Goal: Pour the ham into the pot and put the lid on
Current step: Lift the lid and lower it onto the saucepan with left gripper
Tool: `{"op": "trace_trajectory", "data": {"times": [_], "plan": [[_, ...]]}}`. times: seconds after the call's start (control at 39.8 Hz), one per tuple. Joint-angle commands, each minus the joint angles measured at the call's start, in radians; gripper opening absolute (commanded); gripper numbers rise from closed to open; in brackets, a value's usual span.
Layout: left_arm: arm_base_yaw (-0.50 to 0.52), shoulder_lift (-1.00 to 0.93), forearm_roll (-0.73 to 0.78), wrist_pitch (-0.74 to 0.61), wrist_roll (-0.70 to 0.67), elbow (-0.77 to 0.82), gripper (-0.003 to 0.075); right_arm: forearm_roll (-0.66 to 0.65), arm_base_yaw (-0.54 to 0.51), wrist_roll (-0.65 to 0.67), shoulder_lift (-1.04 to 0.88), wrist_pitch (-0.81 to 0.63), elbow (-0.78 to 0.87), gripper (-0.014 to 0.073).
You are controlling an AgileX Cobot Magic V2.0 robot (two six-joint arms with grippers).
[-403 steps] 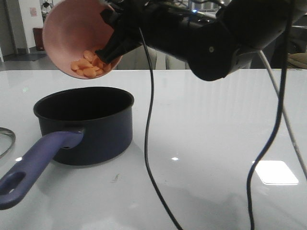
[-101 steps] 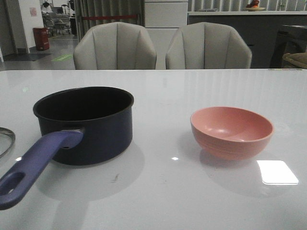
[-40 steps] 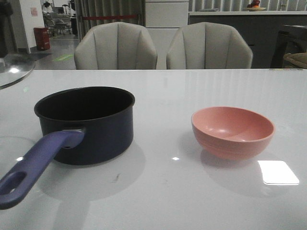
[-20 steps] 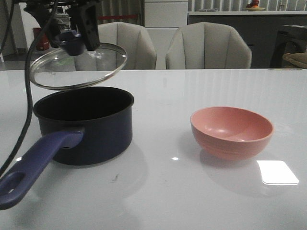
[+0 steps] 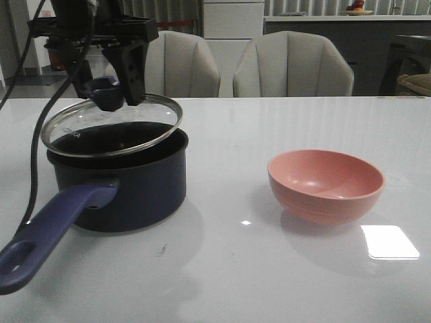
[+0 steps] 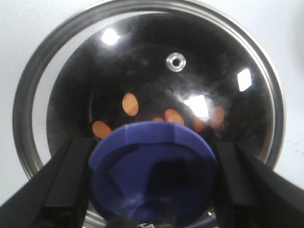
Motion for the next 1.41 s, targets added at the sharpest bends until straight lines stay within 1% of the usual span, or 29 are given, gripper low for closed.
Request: {"op": "trace_trajectory", "data": {"times": [0.0, 0.35, 0.45, 0.65, 0.96, 1.18, 1.28, 1.38], "plan": [[-0.007, -0.056, -0.018, 0.016, 0.000, -0.027, 0.0225, 0.004, -0.001, -0.007, 0.008, -0.071, -0.027, 0.0160], [-0.007, -0.033, -0.025, 0.016, 0.000, -0.027, 0.0227, 0.004, -0.001, -0.007, 0.008, -0.071, -0.027, 0.0160], [-0.007, -0.027, -0.047, 0.016, 0.000, -0.027, 0.0227, 0.004, -0.001, -0.007, 0.008, -0.071, -0.027, 0.0160], [-0.007, -0.024, -0.018, 0.016, 0.000, -0.027, 0.0229, 0.004, -0.001, -0.007, 0.008, -0.071, -0.027, 0.0160], [-0.007, -0.024, -0.014, 0.016, 0.000, 0.036, 0.0229, 0.004, -0.001, -0.007, 0.008, -0.071, -0.027, 0.0160], [-0.007, -0.024, -0.014, 0.016, 0.000, 0.042, 0.0234, 0.004, -0.001, -0.007, 0.008, -0.071, -0.027, 0.0160], [-0.007, -0.024, -0.014, 0.016, 0.000, 0.042, 0.0297, 0.004, -0.001, -0.007, 0.008, -0.071, -0.027, 0.0160], [-0.007, -0.024, -0.014, 0.016, 0.000, 0.042, 0.0419, 0.004, -0.001, -0.007, 0.008, -0.071, -0.027, 0.0160]]}}
